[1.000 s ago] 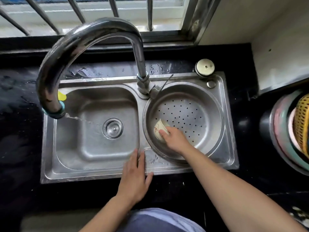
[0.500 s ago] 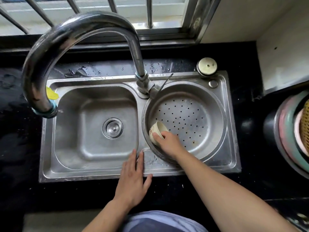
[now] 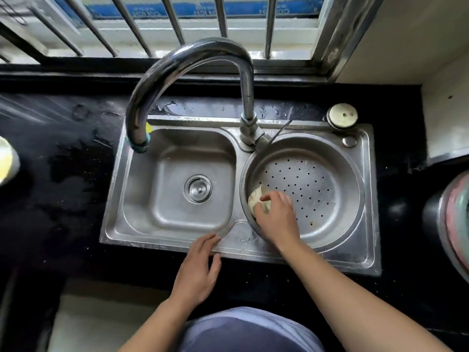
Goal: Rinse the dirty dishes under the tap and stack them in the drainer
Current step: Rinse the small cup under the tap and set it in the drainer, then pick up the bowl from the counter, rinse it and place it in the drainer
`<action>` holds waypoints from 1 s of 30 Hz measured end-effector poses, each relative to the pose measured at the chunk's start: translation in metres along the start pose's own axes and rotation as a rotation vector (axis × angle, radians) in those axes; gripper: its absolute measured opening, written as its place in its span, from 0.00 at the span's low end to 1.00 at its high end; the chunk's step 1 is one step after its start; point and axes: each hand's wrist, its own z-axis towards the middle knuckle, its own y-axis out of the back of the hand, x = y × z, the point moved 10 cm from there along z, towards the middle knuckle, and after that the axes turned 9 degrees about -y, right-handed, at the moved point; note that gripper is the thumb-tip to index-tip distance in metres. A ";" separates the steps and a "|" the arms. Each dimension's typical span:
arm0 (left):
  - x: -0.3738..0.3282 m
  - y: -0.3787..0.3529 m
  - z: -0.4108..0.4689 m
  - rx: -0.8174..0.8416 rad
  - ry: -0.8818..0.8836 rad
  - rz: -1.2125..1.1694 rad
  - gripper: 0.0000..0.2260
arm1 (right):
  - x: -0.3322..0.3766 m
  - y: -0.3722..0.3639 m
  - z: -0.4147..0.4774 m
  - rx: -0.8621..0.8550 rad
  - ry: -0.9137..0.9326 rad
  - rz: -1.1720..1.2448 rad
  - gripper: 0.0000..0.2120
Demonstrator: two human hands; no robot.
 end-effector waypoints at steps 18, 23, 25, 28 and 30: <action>0.246 -0.016 -0.432 -0.428 1.279 -0.604 0.09 | 0.054 -0.287 -0.250 1.026 0.218 -0.917 0.14; 0.314 -0.058 -0.567 -0.472 1.510 -0.963 0.12 | 0.069 -0.373 -0.292 0.870 0.208 -1.104 0.16; 0.348 -0.059 -0.600 -0.489 1.519 -1.072 0.13 | 0.083 -0.404 -0.305 0.790 0.179 -1.118 0.17; 0.400 -0.034 -0.633 -0.498 1.513 -1.133 0.12 | 0.108 -0.440 -0.325 0.694 0.131 -1.098 0.16; 0.433 -0.004 -0.638 -0.455 1.480 -1.142 0.08 | 0.127 -0.458 -0.335 0.654 0.101 -1.079 0.16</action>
